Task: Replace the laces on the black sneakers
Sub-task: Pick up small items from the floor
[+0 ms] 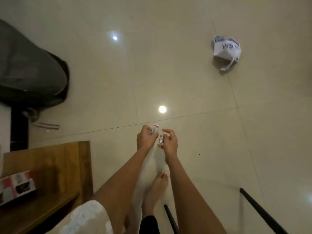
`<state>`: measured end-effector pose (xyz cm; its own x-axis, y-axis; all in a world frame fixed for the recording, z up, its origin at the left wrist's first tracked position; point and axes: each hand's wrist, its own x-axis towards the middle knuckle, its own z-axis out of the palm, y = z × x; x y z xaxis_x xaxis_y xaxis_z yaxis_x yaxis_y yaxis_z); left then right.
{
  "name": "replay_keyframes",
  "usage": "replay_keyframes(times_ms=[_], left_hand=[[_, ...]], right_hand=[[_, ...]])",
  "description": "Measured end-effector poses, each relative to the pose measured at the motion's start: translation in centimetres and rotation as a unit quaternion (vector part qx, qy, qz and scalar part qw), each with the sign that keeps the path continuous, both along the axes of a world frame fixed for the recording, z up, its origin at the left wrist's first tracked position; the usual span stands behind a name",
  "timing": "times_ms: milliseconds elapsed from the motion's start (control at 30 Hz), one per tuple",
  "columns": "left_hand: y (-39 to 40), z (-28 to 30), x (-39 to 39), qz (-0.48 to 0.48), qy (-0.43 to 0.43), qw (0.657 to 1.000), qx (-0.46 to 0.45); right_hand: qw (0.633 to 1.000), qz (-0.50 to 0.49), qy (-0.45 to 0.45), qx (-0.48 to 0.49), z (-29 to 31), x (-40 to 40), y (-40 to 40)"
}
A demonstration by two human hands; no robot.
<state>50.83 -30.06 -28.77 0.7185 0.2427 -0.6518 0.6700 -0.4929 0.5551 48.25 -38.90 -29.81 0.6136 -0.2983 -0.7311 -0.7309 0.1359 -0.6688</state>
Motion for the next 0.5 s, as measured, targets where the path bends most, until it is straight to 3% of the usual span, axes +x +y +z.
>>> replay_keyframes(times_ms=[167, 267, 367, 500], left_hand=[[7.0, 11.8, -6.3, 0.071, 0.019, 0.997, 0.008], [10.2, 17.8, -10.1, 0.109, 0.034, 0.993, 0.014], [12.9, 22.3, -14.2, 0.174, 0.025, 0.984, 0.013], [15.8, 26.3, -19.3, 0.277, -0.018, 0.96, 0.024]], right_hand=[[0.994, 0.084, 0.05, 0.042, 11.6, -4.7, 7.1], [0.979, 0.19, 0.046, 0.06, 17.5, -7.0, 10.6], [0.958, 0.282, 0.043, 0.043, 21.6, -9.4, 13.9], [0.898, 0.439, 0.028, -0.002, 25.9, -11.9, 18.4]])
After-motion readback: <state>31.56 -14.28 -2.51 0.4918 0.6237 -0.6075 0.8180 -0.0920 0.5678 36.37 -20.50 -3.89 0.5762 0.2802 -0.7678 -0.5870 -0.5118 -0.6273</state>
